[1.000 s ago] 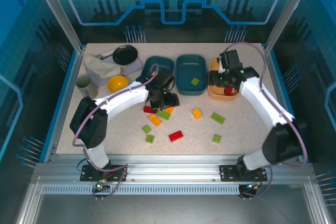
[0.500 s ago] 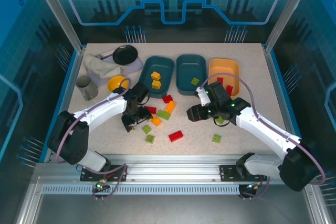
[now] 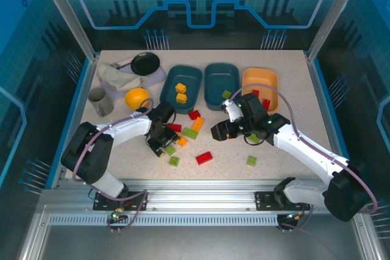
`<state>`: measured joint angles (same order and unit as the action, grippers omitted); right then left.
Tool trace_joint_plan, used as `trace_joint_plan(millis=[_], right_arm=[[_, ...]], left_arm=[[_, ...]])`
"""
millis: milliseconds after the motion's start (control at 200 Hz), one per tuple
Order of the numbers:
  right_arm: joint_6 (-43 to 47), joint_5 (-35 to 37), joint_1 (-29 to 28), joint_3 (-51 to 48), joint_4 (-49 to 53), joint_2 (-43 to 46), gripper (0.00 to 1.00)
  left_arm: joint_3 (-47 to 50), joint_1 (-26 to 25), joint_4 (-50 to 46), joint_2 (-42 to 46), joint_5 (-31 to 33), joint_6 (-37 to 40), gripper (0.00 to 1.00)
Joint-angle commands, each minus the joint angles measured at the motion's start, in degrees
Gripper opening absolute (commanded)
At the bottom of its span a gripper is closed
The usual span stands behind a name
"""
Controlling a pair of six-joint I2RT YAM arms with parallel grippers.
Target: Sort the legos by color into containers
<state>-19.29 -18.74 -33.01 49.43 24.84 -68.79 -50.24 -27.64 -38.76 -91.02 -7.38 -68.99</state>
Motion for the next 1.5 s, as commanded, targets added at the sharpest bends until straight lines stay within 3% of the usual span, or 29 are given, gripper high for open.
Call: trace_joint_plan(millis=[0, 170, 405, 560, 750, 1040, 1265, 1495], right_arm=[[-0.46, -1.88, -0.82, 0.04, -0.83, -0.63, 0.66], [-0.7, -1.56, -0.82, 0.23, -1.02, -1.54, 0.66], [-1.0, -1.03, -0.82, 0.59, -1.26, -2.41, 0.65], [-2.66, -0.8, 0.11, 3.52, -1.7, -1.57, 0.65], [-12.01, 3.45, 7.08, 2.78, -10.94, 3.7, 0.67], [-23.5, 11.93, 17.88, 1.81, -21.37, 2.02, 0.69], [-26.13, 13.48, 22.05, 6.66, -17.19, -2.85, 0.69], [-25.89, 13.13, 22.71, 7.42, -15.41, -3.47, 0.69]], left_arm=[[1.46, 0.05, 0.53, -0.73, -1.03, -1.56, 0.59], [1.98, 0.04, 1.6, -1.49, -0.88, -1.5, 0.54], [1.46, -0.03, 2.92, -2.53, -0.2, -0.84, 0.34], [-2.8, -0.12, -2.14, 0.93, 3.35, 1.98, 0.3], [-21.23, -1.37, -10.7, 0.1, 9.2, 12.3, 0.3], [-51.27, -3.24, -10.94, -20.7, 7.82, 22.95, 0.28], [-75.15, -4.75, -13.65, -38.7, 7.75, 26.58, 0.28], [-88.01, -4.85, -12.09, -50.58, 7.51, 27.16, 0.29]])
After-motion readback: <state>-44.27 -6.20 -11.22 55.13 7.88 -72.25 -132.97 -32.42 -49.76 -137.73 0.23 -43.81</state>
